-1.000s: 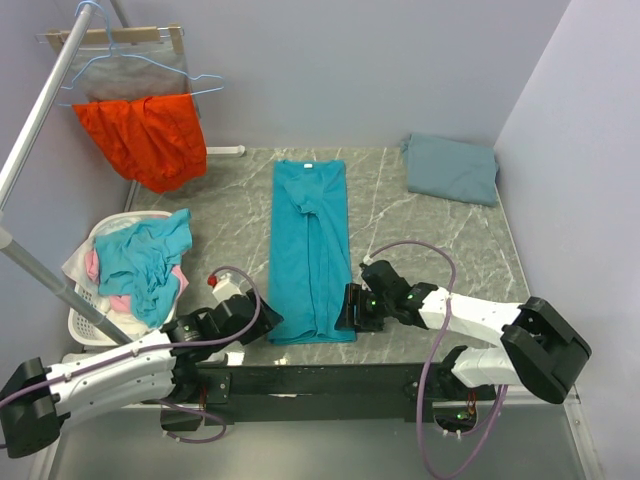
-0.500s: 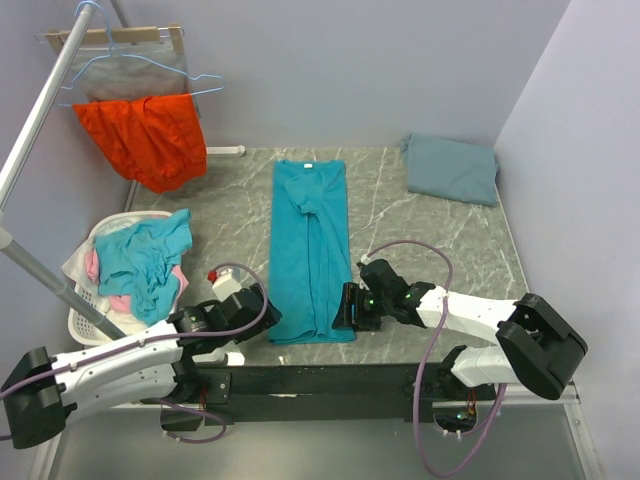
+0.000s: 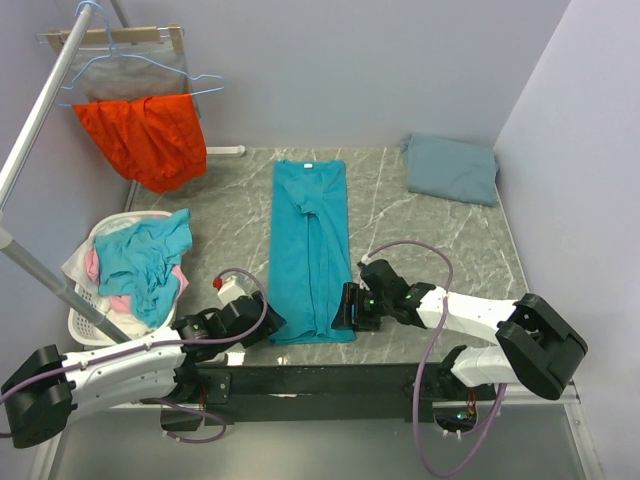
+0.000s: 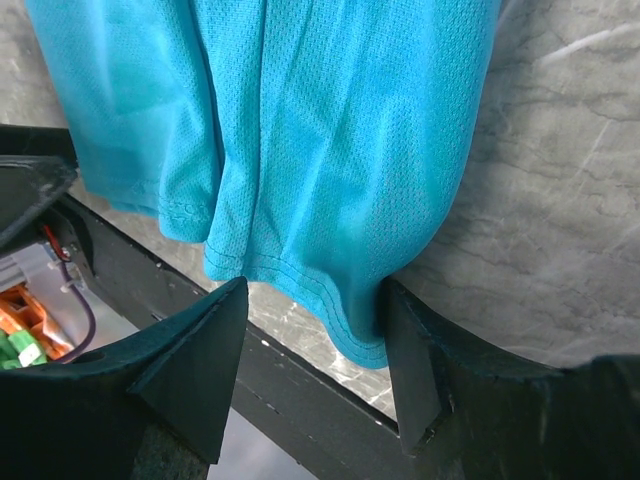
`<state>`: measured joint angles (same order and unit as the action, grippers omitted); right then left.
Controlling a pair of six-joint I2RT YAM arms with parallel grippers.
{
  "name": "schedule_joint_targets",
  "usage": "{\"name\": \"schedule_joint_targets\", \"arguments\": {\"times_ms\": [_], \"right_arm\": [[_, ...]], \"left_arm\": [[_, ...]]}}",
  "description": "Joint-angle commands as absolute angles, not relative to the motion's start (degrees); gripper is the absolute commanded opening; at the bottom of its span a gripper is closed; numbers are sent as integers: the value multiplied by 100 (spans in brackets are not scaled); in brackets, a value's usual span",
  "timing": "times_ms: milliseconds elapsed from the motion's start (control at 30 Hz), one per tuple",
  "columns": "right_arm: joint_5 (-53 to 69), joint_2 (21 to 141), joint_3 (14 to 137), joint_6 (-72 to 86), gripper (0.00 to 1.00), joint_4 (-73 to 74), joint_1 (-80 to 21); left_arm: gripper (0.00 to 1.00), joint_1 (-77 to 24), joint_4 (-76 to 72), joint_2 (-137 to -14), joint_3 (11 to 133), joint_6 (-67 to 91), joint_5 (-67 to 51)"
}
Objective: Fold and stack the t-shirts
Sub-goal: Grab the bottom of the folded rectangular tshirt with both arms
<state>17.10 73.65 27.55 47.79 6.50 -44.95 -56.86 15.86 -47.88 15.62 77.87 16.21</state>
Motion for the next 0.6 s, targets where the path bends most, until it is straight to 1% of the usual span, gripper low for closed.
{"name": "schedule_joint_targets", "arguments": {"times_ms": [0, 167, 200, 233, 300, 333, 400, 433, 467, 533, 567], "right_arm": [[1705, 7365, 2531, 4869, 63, 651, -4474], [1898, 7426, 2382, 5027, 58, 361, -4482], [1933, 7505, 2356, 5045, 56, 239, -4491], [1977, 7549, 2338, 5062, 52, 185, -4500], [2030, 7681, 2320, 5080, 47, 19, -4518], [2065, 7716, 2312, 5089, 39, 18, -4526], [2065, 7804, 2320, 5098, 33, 9, -4526], [2031, 7831, 2355, 5089, 25, 17, -4526], [1995, 7831, 2373, 5089, 21, 9, -4526], [1969, 7744, 2373, 5089, 14, 9, -4526], [1899, 7700, 2373, 5089, 11, 61, -4535]], "left_arm": [[65, -5713, 1468, -4904, 1406, 7823, 1354], [52, -5722, 1626, -4834, 1398, 7822, 1310], [51, -5722, 1626, -4817, 1389, 7840, 1318], [49, -5722, 1609, -4790, 1363, 7840, 1318], [43, -5722, 1591, -4772, 1362, 7840, 1318], [41, -5722, 1582, -4799, 1362, 7840, 1336], [34, -5722, 1512, -4869, 1380, 7805, 1345], [32, -5722, 1503, -4947, 1423, 7796, 1353], [26, -5722, 1503, -4992, 1450, 7770, 1362], [20, -5722, 1538, -5062, 1538, 7752, 1371], [13, -5722, 1564, -5071, 1555, 7735, 1371]]}}
